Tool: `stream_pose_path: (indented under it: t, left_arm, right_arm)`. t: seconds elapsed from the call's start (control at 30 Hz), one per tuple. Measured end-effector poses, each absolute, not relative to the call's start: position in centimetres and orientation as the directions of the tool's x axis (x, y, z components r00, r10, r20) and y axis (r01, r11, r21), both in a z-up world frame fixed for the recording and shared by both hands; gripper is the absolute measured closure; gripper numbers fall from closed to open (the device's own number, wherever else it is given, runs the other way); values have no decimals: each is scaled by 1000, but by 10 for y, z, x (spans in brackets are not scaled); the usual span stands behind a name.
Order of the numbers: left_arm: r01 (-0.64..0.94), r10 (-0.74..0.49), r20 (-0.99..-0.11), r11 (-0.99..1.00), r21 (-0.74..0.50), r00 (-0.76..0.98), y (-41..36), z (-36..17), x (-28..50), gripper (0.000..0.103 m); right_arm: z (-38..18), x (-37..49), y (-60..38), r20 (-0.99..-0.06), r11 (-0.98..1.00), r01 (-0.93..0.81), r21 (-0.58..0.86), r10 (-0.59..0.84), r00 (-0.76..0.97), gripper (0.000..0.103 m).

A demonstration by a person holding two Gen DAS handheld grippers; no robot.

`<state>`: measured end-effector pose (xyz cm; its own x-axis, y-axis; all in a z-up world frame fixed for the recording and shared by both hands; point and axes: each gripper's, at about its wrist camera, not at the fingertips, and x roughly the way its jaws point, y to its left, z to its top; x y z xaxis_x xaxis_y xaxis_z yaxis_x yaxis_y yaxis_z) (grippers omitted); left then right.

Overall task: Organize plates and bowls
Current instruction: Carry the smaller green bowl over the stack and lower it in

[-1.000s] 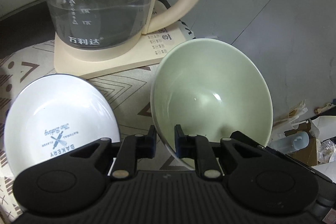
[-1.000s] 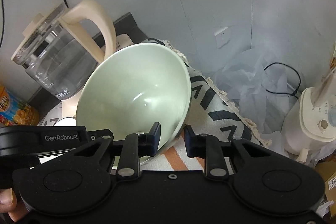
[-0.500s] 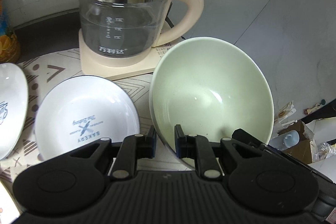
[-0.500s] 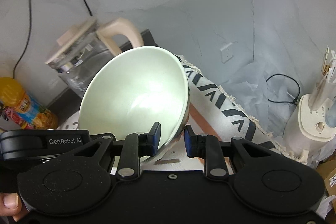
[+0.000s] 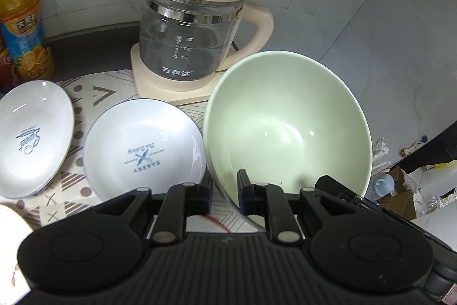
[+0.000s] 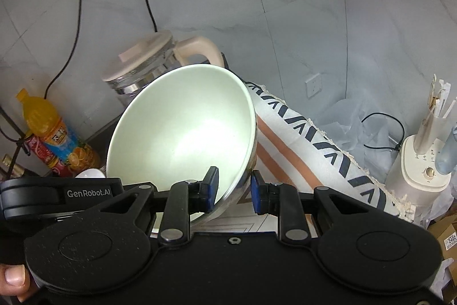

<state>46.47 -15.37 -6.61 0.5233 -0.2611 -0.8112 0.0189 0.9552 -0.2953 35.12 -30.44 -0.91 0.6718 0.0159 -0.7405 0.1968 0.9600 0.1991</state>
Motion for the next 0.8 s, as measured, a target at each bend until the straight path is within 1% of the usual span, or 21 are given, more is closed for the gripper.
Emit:
stream_pose_path:
  t: [0.43,0.8]
  left_arm:
    - [18,-273,-794,949,-314,543,-123,-54,407,87]
    - [-17,-258,-808,949,-314,530,-102,-63,372,87]
  right_arm:
    - [6,304,-271,-727,968,181,174,2,687,79]
    - [1,273,-245,-742,976,153,157,14,670,79]
